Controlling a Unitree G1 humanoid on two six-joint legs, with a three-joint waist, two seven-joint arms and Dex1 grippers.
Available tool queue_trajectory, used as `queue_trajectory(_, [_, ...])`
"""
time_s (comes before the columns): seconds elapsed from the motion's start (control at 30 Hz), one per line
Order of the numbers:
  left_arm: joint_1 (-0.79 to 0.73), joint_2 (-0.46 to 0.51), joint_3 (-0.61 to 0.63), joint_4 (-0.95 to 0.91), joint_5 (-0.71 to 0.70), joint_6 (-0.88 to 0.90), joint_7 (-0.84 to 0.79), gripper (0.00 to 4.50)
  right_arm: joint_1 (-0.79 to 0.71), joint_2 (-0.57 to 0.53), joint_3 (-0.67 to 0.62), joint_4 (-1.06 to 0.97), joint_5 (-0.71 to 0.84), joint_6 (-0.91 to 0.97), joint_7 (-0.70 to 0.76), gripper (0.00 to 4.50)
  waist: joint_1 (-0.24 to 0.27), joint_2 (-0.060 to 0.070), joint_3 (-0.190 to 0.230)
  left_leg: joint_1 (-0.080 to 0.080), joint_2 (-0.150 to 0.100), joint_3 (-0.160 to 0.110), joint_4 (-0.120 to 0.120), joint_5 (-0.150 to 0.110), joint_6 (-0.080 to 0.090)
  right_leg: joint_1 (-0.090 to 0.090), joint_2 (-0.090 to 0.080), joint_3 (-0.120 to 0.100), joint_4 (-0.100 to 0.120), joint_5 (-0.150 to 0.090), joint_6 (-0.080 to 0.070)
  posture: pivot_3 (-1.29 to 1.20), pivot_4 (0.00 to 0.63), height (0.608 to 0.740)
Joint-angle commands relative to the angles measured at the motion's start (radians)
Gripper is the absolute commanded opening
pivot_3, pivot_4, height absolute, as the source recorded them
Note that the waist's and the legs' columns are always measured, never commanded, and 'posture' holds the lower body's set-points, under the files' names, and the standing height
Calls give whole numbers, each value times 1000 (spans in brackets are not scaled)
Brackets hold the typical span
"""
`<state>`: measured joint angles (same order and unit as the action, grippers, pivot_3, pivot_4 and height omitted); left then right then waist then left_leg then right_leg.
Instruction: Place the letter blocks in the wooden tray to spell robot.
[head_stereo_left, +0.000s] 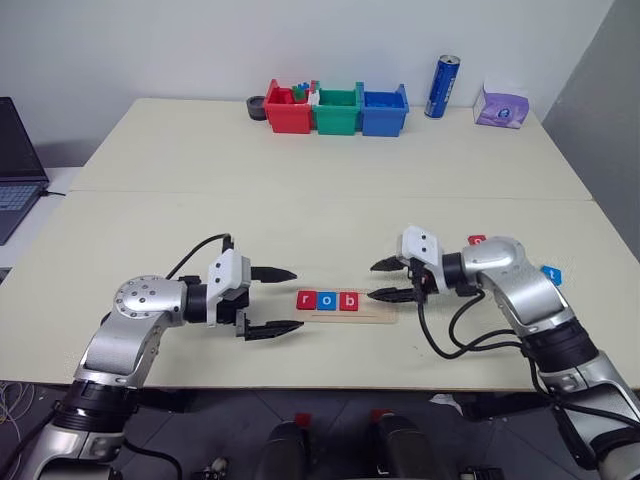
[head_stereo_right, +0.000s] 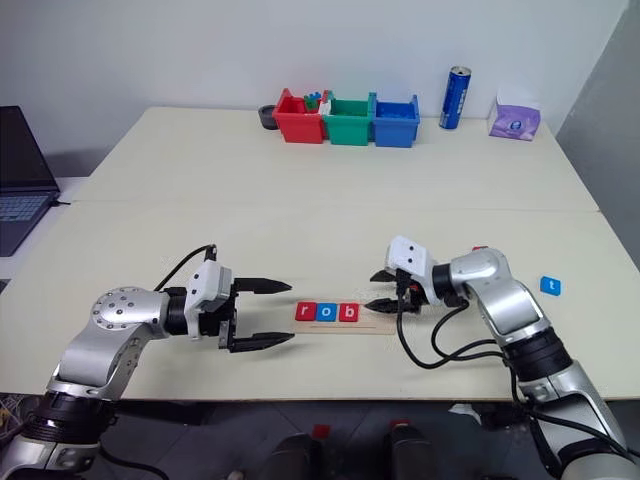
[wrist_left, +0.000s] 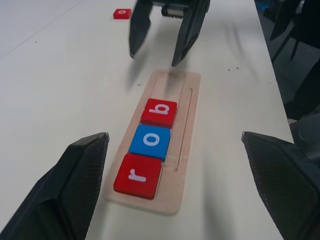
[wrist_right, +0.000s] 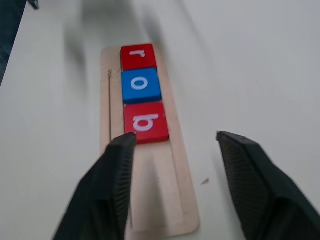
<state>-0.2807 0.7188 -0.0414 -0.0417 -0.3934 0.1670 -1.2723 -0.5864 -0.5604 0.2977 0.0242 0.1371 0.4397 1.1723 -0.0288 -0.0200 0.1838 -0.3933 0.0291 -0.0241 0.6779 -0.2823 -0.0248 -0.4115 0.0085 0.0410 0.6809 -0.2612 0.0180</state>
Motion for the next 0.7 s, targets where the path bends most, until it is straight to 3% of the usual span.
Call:
queue_trajectory(0.03, [-16,-6,-4,-16,1,-10,2,4500,17,1,17,-19,-15,-55,-8,1349,0,0,0,0,0,0,0,0,0,0,0,0,0,0,0,0,150,740])
queue_trajectory(0.17, [-14,0,-1,-20,-4,-9,-2,4500,28,22,46,-3,-41,-88,-31,21,-3,0,0,0,0,0,0,0,0,0,0,0,0,0,0,0,150,740])
queue_trajectory(0.7, [27,32,22,-84,-18,28,13,4500,23,102,112,71,-92,-170,-70,21,-2,0,0,0,0,0,0,0,0,0,0,0,0,0,0,0,150,740])
